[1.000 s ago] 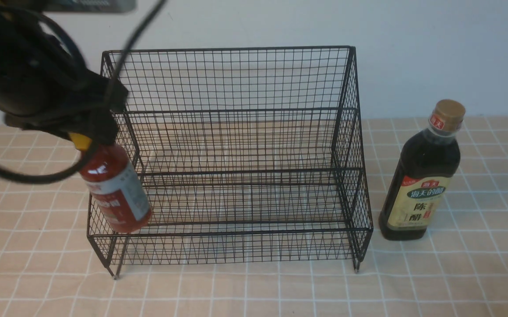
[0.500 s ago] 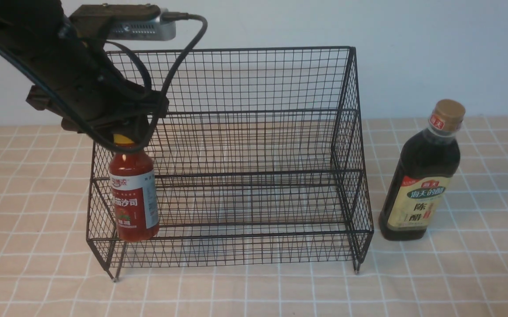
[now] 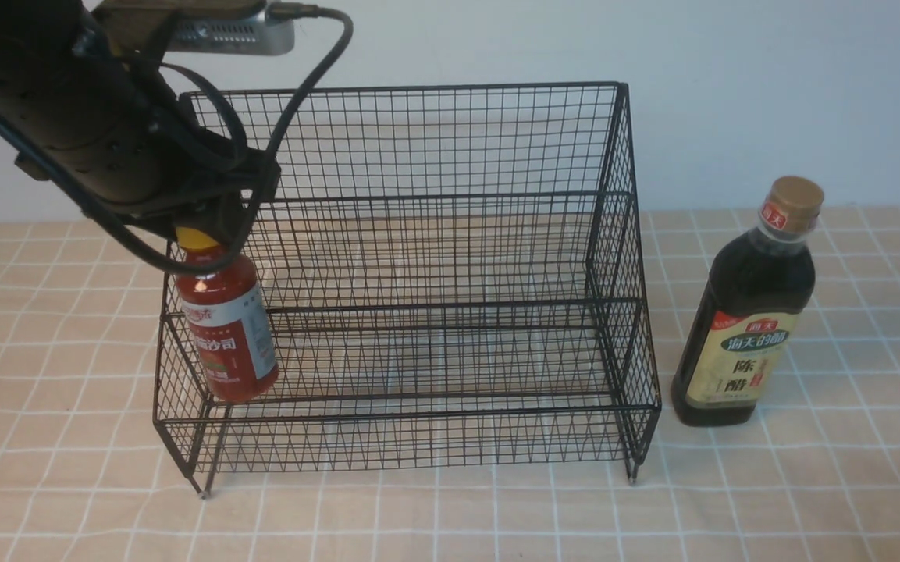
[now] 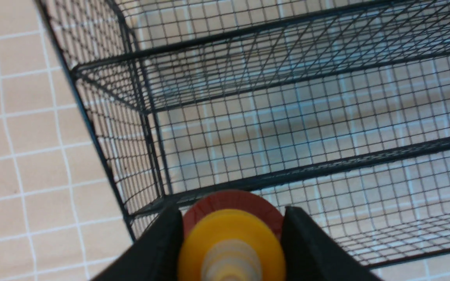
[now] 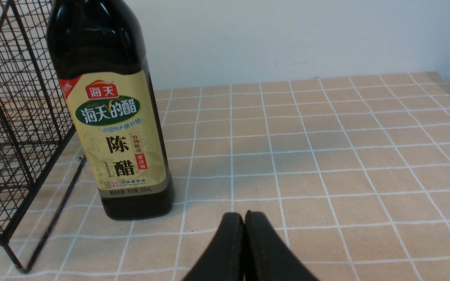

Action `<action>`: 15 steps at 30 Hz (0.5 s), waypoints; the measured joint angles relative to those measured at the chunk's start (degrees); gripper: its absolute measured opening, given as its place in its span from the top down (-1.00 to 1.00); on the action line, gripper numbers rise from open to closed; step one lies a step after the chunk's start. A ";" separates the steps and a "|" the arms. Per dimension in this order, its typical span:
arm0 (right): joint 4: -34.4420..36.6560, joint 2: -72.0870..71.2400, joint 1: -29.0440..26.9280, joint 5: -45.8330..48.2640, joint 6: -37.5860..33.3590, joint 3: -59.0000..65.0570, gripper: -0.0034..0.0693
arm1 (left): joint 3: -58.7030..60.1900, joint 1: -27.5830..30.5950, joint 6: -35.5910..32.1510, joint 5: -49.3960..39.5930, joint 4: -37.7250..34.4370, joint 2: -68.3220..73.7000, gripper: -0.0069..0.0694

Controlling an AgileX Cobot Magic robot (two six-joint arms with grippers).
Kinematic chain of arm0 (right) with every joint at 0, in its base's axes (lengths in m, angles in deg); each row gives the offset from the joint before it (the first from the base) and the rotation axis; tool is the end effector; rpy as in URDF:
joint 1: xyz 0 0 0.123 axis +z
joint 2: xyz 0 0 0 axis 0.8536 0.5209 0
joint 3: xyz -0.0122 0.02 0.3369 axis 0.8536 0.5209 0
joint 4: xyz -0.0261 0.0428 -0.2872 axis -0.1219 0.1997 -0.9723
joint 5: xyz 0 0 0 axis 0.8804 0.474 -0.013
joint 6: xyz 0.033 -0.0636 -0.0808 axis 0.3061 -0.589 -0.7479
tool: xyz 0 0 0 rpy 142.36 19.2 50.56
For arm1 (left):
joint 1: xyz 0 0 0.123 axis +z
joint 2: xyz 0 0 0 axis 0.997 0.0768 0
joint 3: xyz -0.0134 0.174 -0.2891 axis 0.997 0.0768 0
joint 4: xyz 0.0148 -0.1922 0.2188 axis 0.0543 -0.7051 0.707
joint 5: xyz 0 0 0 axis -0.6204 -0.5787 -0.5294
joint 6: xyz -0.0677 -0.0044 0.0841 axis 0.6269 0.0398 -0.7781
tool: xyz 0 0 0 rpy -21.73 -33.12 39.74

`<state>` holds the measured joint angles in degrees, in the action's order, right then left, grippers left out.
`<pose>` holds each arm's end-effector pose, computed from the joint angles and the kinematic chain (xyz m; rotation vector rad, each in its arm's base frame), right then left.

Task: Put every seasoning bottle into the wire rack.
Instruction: Use the left arm to put the condiment bottle back on the shelf

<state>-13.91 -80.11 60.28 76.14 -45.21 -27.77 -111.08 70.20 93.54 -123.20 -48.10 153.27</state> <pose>0.0564 -0.0056 0.1679 0.1194 1.8519 0.0334 0.3511 -0.0960 0.3957 0.2088 2.6735 -0.1120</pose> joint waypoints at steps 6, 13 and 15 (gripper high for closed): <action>0.00 0.00 0.00 0.00 0.00 0.00 0.94 | 0.05 0.00 0.22 -1.44 0.54 0.72 0.07; 0.00 0.00 0.00 0.00 0.00 0.00 0.94 | 0.50 0.00 0.89 -2.81 0.22 0.79 0.07; 0.00 0.00 0.00 0.00 0.00 0.00 0.94 | 1.09 0.00 1.26 -3.03 0.27 0.79 0.07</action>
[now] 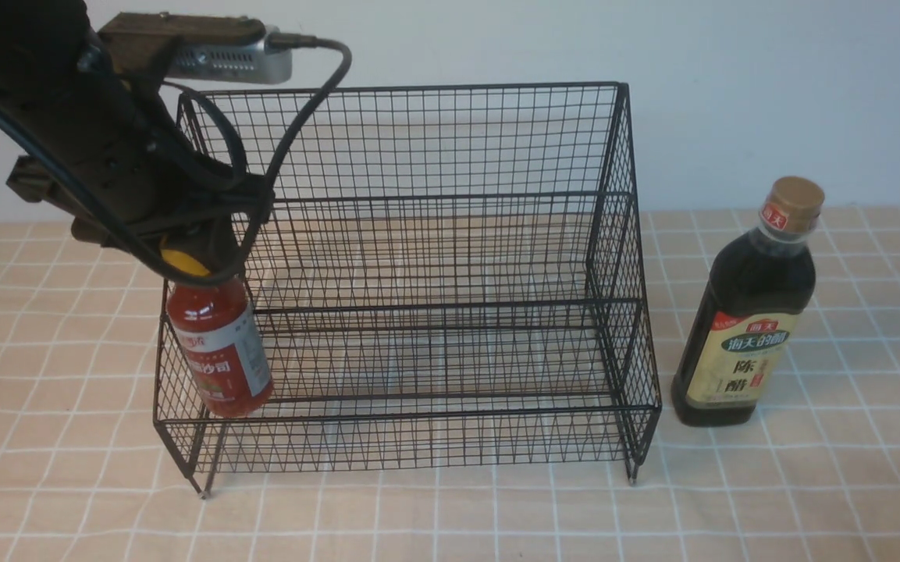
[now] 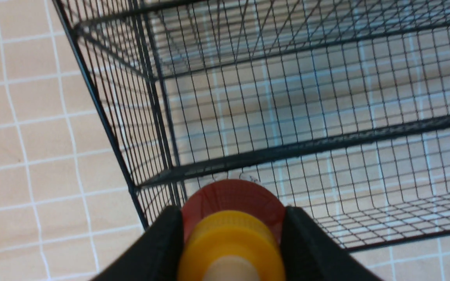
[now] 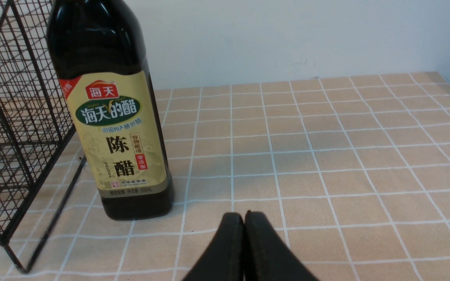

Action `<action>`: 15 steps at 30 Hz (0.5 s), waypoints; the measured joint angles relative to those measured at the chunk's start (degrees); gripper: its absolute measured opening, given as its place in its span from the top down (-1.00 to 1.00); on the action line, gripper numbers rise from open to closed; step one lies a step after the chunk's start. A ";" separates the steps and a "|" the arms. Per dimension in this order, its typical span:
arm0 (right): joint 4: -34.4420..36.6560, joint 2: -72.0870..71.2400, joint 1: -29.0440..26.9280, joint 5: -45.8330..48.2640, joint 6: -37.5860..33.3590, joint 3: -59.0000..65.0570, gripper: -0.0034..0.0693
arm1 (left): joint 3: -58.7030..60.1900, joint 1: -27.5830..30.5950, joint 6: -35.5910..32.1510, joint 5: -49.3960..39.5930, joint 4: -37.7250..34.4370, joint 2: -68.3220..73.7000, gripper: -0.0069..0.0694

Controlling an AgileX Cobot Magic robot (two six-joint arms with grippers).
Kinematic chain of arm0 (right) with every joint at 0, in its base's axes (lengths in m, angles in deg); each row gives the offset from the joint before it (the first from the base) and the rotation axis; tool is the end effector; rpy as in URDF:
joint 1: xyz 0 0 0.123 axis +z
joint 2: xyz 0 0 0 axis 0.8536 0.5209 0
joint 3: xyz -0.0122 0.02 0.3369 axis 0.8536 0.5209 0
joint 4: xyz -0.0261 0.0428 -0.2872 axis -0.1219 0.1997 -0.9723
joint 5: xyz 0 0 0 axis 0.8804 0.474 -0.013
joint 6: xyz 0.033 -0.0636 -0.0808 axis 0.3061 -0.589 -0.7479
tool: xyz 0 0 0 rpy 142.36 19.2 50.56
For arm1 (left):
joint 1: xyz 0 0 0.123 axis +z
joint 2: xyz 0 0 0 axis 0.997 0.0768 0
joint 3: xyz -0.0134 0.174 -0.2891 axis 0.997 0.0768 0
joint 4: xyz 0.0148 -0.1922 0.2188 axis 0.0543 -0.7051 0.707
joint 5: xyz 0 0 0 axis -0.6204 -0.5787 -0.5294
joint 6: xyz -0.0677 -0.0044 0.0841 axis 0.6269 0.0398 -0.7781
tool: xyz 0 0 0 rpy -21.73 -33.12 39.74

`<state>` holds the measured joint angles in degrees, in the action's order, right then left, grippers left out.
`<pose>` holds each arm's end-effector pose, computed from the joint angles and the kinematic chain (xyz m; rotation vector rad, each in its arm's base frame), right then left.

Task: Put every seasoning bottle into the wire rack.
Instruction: Use the left arm to put the condiment bottle back on the shelf

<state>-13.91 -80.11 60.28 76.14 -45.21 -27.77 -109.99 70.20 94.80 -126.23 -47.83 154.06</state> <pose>0.0564 -0.0056 0.1679 0.1194 1.8519 0.0334 0.3484 -0.0948 0.3820 0.1861 2.7601 -0.0914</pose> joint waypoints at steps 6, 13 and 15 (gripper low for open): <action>0.00 0.00 0.00 0.00 0.00 0.00 0.94 | 4.38 0.00 0.77 0.16 0.04 0.02 0.07; 0.00 0.00 0.00 0.00 -0.12 0.00 0.94 | 5.73 0.00 0.84 0.17 -1.14 0.60 0.07; 0.00 0.00 0.00 0.00 -0.18 0.00 0.94 | 5.73 0.00 0.84 0.29 -1.63 1.30 0.07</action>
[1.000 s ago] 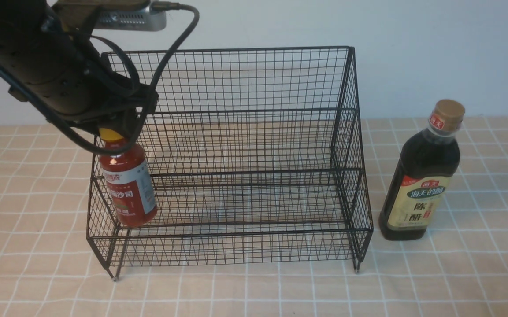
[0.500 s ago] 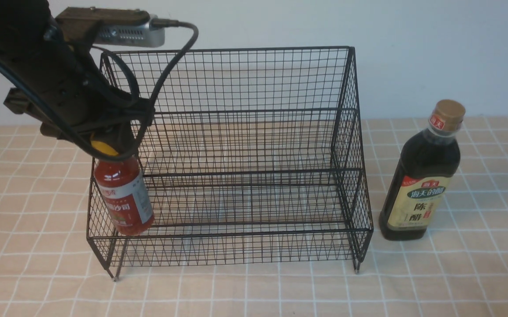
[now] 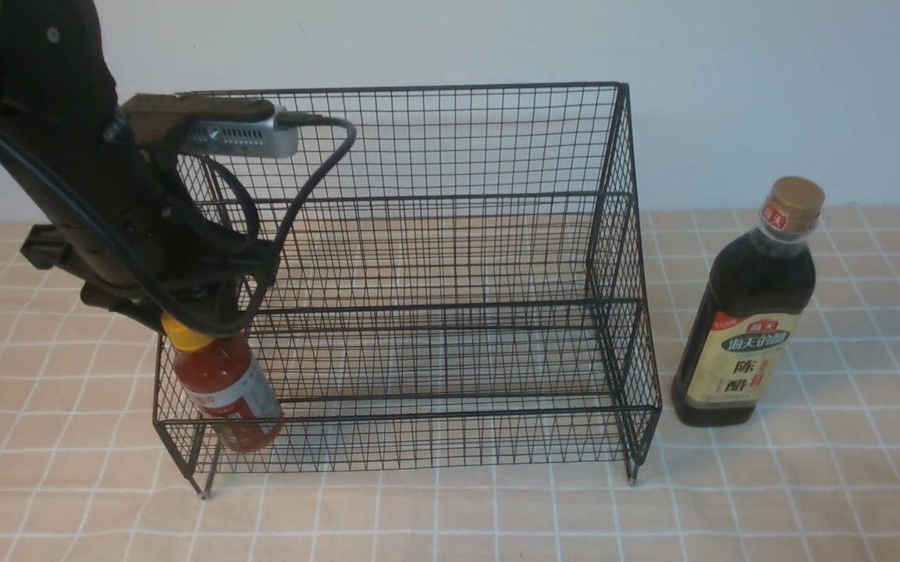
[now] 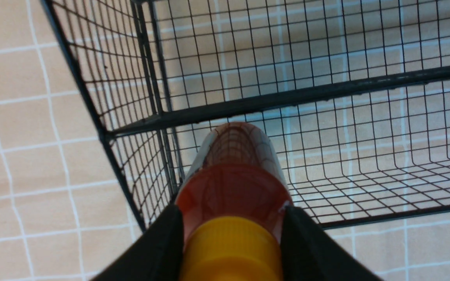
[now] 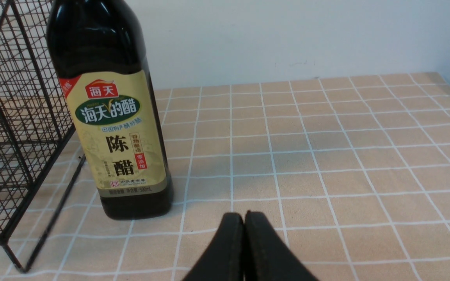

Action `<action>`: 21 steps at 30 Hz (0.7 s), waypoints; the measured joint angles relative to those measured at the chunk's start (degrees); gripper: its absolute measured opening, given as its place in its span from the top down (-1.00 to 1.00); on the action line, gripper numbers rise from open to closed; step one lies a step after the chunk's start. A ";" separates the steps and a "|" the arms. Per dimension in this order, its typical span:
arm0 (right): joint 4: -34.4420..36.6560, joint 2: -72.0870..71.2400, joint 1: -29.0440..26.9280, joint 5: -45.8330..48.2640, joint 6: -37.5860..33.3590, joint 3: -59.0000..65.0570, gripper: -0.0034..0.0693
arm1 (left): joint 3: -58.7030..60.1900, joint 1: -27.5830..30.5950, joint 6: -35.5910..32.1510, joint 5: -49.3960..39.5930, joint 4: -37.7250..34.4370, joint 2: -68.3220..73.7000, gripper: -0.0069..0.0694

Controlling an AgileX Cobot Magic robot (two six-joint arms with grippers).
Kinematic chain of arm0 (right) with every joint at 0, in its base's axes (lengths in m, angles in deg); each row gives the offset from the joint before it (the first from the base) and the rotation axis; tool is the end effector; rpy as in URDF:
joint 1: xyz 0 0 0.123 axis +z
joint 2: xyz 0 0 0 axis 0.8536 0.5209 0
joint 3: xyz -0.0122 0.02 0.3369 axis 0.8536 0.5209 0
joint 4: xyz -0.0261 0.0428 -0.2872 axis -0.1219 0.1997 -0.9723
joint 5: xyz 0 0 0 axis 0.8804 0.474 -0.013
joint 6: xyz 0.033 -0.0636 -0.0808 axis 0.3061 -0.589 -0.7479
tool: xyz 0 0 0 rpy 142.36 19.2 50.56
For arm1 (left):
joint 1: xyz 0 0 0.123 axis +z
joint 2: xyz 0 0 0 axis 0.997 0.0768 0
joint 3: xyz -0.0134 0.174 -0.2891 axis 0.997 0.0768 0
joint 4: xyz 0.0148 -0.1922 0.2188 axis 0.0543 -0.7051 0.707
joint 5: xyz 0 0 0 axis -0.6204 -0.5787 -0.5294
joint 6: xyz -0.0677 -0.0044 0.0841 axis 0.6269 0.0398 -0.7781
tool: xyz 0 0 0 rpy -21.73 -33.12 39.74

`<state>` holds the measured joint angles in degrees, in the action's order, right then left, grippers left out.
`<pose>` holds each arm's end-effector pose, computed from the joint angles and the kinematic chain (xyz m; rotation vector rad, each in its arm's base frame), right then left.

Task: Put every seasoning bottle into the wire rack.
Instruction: Use the left arm to put the condiment bottle back on the shelf

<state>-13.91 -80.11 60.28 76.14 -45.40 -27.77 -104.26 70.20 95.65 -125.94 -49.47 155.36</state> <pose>0.0564 -0.0056 0.1679 0.1163 1.8521 0.0311 0.3440 -0.0966 0.3415 0.1641 2.8827 -0.1031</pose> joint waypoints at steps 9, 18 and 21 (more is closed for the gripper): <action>0.00 0.00 0.00 0.00 -0.05 0.00 0.94 | -0.19 0.00 0.05 2.07 -0.55 3.80 0.07; 0.00 0.00 0.00 0.00 -0.05 0.00 0.94 | -0.20 0.00 0.29 2.70 -1.03 3.87 -0.32; 0.00 0.00 0.00 0.00 -0.05 0.00 0.94 | -2.09 0.00 0.29 1.23 -1.03 2.95 -0.40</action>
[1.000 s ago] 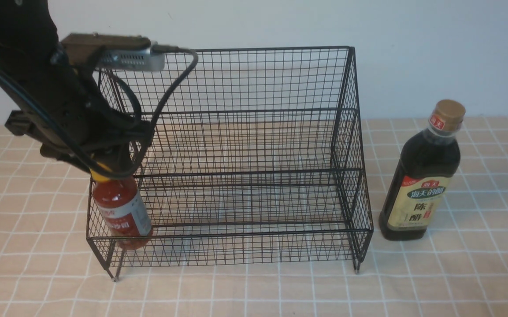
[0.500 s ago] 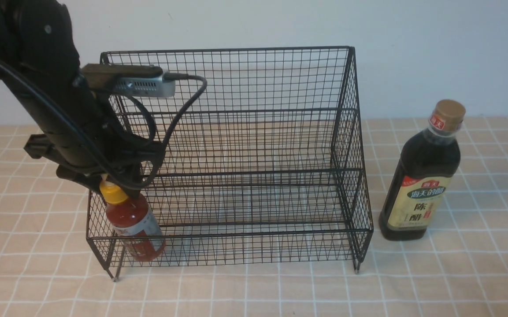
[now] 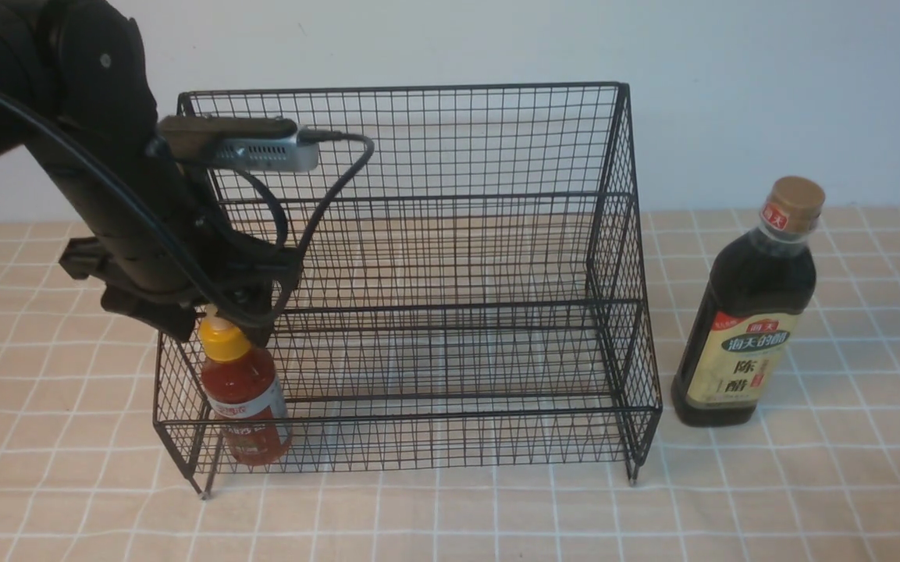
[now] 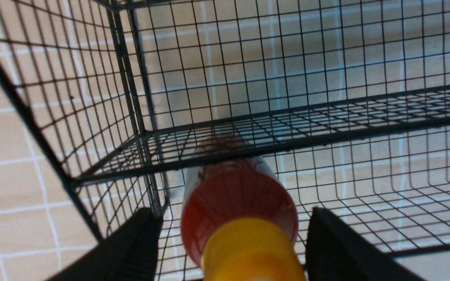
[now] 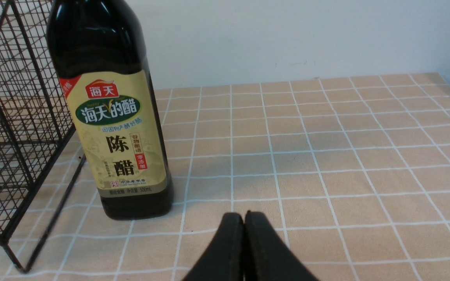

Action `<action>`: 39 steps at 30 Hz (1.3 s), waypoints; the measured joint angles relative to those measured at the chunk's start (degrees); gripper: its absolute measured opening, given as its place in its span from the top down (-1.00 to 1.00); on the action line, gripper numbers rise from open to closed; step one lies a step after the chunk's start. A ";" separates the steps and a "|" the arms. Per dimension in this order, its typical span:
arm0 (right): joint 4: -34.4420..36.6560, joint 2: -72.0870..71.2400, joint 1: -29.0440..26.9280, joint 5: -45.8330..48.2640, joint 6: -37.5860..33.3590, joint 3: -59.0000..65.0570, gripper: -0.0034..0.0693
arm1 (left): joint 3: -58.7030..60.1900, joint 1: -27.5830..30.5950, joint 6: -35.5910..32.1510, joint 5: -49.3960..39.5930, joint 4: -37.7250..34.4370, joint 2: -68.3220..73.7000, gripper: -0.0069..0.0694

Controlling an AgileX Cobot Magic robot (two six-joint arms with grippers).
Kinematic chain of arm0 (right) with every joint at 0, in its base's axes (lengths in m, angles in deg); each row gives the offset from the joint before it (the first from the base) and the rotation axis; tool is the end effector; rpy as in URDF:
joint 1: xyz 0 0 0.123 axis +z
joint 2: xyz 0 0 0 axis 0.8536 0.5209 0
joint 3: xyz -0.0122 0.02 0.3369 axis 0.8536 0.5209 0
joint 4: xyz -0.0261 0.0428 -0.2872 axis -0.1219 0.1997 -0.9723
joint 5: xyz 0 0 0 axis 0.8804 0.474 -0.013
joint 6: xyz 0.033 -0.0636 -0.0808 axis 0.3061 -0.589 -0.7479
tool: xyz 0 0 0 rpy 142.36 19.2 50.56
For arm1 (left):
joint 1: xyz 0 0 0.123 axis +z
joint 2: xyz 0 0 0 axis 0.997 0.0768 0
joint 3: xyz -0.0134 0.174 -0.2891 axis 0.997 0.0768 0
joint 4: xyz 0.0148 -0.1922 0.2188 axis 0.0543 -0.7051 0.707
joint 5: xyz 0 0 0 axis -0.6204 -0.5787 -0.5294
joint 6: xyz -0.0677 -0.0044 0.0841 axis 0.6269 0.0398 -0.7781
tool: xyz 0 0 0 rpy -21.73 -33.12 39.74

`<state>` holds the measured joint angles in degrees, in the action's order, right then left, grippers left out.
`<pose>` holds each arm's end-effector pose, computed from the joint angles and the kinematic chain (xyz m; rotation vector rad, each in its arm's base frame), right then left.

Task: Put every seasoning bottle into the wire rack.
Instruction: Use the left arm to put the condiment bottle back on the shelf, then use the right arm to grab the condiment bottle closest to it

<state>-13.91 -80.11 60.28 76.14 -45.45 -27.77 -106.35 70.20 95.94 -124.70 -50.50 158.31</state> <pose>0.0564 -0.0056 0.1679 0.1155 1.8521 0.0305 0.3606 -0.1030 0.3350 0.1496 2.8798 -0.1306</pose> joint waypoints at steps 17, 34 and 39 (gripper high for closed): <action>0.00 0.00 0.00 0.00 0.00 0.00 0.94 | 3.43 0.00 0.05 2.77 8.23 -37.98 0.83; 0.00 0.00 0.00 0.00 0.00 0.00 0.94 | 54.44 0.00 -0.06 46.01 8.47 -92.37 0.84; 0.00 -0.01 0.00 0.06 0.00 0.00 0.94 | 58.93 0.00 -0.06 45.62 8.62 -93.85 0.84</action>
<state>-13.91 -80.12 60.28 76.19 -45.45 -27.77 -47.42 70.20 95.88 -79.08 -41.88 64.46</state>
